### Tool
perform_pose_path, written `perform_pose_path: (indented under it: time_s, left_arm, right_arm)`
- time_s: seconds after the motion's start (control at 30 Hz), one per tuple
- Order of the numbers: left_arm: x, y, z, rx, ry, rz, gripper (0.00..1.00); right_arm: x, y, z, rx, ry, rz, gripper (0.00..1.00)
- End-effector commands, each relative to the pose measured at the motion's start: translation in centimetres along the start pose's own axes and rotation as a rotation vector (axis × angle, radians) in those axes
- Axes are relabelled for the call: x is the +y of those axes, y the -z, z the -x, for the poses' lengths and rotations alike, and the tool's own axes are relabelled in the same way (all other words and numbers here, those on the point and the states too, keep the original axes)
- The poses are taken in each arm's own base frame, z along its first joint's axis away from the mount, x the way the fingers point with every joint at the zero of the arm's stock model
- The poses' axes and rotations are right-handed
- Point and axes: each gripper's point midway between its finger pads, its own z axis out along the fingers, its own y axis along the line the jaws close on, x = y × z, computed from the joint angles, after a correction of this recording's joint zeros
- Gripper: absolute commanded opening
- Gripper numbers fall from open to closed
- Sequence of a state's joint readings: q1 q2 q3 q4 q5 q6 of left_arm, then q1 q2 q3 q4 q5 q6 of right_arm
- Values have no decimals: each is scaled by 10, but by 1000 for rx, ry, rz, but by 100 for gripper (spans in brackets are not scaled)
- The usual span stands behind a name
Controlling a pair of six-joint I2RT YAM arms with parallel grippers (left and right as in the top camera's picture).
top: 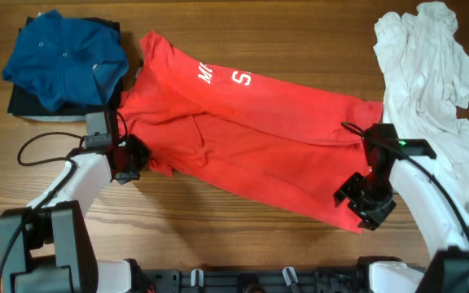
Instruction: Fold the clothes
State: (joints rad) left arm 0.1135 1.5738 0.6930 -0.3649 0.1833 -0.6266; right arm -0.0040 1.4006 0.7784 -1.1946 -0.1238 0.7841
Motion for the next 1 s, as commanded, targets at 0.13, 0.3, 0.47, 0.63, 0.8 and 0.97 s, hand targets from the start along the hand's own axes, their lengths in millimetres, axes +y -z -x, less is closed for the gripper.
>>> perform_pose_path:
  time_s: [0.13, 0.3, 0.47, 0.63, 0.8, 0.97]
  left_arm:
    - [20, -8, 4, -29, -4, 72, 4]
    - [11, -8, 15, -73, -12, 36, 4]
    - [7, -8, 19, -91, -15, 21, 4]
    - [7, -8, 19, -90, -16, 22, 4]
    - [7, -8, 19, -91, -16, 21, 4]
    - [7, -8, 19, -90, -16, 22, 4]
  right_arm:
    - [6, -17, 2, 45, -25, -17, 58]
    - [-10, -43, -12, 91, -33, -46, 49]
    - [-12, -63, -14, 88, -35, -19, 49]
    - [-7, -63, -11, 76, -30, 1, 50]
    - [-7, -63, -11, 75, -28, 2, 40]
    - [-6, -63, -10, 72, -27, 5, 7]
